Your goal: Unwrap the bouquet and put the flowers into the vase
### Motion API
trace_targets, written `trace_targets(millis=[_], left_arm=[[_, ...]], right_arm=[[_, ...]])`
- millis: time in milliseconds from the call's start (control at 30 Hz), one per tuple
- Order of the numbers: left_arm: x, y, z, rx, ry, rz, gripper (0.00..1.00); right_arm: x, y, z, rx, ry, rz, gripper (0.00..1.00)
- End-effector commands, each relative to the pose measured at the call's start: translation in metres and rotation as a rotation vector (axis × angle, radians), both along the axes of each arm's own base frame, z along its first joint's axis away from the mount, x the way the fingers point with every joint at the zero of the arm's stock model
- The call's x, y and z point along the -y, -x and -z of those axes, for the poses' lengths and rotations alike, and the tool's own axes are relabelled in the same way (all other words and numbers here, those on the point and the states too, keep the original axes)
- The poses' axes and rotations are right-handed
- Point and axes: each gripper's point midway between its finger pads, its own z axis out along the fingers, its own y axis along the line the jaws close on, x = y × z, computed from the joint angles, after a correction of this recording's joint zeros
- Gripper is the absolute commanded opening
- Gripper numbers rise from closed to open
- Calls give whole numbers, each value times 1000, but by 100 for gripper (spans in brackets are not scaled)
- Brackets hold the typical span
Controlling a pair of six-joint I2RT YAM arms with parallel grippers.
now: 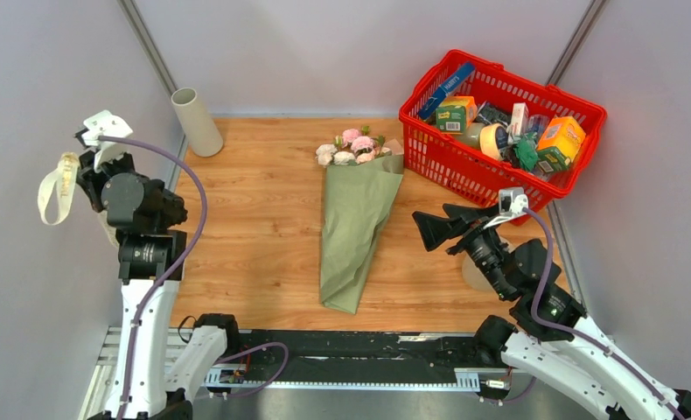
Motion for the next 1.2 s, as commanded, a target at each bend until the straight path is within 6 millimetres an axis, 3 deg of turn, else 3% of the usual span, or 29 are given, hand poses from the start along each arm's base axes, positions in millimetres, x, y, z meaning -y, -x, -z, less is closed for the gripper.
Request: trace_targets(millis=[0, 33, 167, 233, 433, 633, 733, 800, 833, 900, 967, 1167], left_arm=[[11, -50, 87, -199, 109, 118, 0], [12, -55, 104, -226, 127, 124, 0], [26, -69, 218, -375, 266, 196, 0], [32, -69, 256, -391, 339, 202, 0], [39, -66, 313, -377, 547, 194, 0], [23, -40, 333, -335, 660, -28, 0], [26, -25, 342, -287, 722, -106, 8], [29, -17, 343, -244, 754, -125, 25], [28, -15, 339, -217, 752, -134, 41], [27, -6, 334, -154, 754, -165, 59], [26, -1, 328, -109, 750, -166, 64], [26, 5, 305, 9, 748, -132, 66]], right_arm=[[5, -2, 1, 7, 12, 28, 100], [4, -2, 2, 4, 13, 24, 100], [0, -3, 7, -3, 38, 13, 100], [1, -5, 10, 3, 61, 21, 100], [5, -6, 11, 10, 80, 37, 100], [4, -6, 16, 10, 105, 30, 100], [3, -5, 15, 9, 98, 27, 100], [-1, -3, 14, 6, 89, 5, 100], [-2, -2, 13, 5, 91, -3, 100], [-3, -2, 15, 5, 94, -9, 100], [-4, -3, 18, 0, 100, -12, 100], [-9, -4, 26, -30, 98, -24, 100]])
